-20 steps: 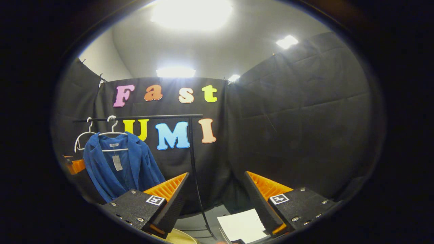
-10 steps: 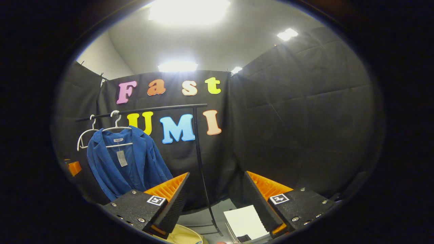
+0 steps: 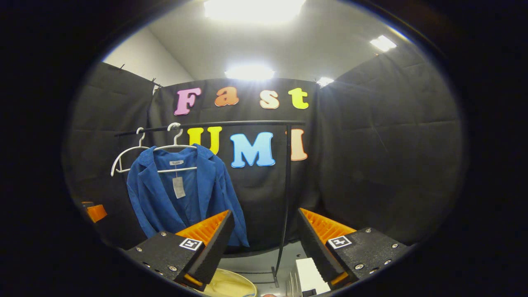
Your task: Grasp the clothes on the hanger with both hands and then place them into the laundry hamper below.
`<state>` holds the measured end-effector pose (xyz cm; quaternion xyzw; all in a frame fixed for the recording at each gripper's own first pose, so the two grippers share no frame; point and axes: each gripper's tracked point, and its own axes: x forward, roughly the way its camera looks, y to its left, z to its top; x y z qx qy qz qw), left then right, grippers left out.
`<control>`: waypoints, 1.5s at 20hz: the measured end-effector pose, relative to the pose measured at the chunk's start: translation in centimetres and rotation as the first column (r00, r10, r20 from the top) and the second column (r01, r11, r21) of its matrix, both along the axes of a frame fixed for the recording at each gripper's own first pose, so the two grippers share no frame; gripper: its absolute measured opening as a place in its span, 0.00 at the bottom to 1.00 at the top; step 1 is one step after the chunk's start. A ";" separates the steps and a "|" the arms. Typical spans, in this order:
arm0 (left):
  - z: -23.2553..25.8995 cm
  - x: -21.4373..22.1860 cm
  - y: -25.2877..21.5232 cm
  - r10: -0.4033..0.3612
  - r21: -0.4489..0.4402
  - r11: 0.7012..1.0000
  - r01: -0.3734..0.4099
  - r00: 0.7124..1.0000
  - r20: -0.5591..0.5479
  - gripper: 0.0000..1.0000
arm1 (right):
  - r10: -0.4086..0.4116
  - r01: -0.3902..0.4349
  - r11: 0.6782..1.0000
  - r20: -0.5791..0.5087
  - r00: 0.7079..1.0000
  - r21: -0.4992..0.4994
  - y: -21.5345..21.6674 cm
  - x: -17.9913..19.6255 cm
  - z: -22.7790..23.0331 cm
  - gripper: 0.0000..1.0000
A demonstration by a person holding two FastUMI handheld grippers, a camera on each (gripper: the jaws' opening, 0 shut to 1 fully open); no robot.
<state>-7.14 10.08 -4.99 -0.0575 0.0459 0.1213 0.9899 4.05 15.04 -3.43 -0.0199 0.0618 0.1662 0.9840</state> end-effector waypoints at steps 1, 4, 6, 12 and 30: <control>0.1 0.4 0.1 0.007 -0.008 1.000 -0.007 1.000 -0.003 0.99 | 0.040 -0.040 0.999 -0.006 0.999 0.002 1.5 0.6 0.1 0.92; 1.4 3.0 0.0 0.037 -0.034 0.999 -0.037 0.999 -0.002 0.99 | 0.138 -0.138 0.990 -0.027 0.990 0.016 5.2 3.3 -0.1 0.95; 2.6 5.3 -0.9 0.048 -0.103 0.994 -0.046 0.999 0.010 0.99 | 0.187 -0.186 0.982 -0.030 0.982 0.041 7.5 5.6 -0.3 0.95; 5.3 12.7 -0.9 0.151 -0.128 0.981 -0.147 0.988 0.025 0.99 | 0.315 -0.291 0.940 -0.124 0.941 0.176 13.9 13.6 -2.4 0.94; 2.2 30.8 1.4 0.347 -0.030 0.936 -0.350 0.936 -0.062 0.99 | 0.548 -0.481 0.826 -0.223 0.806 0.292 26.8 22.8 -8.4 0.95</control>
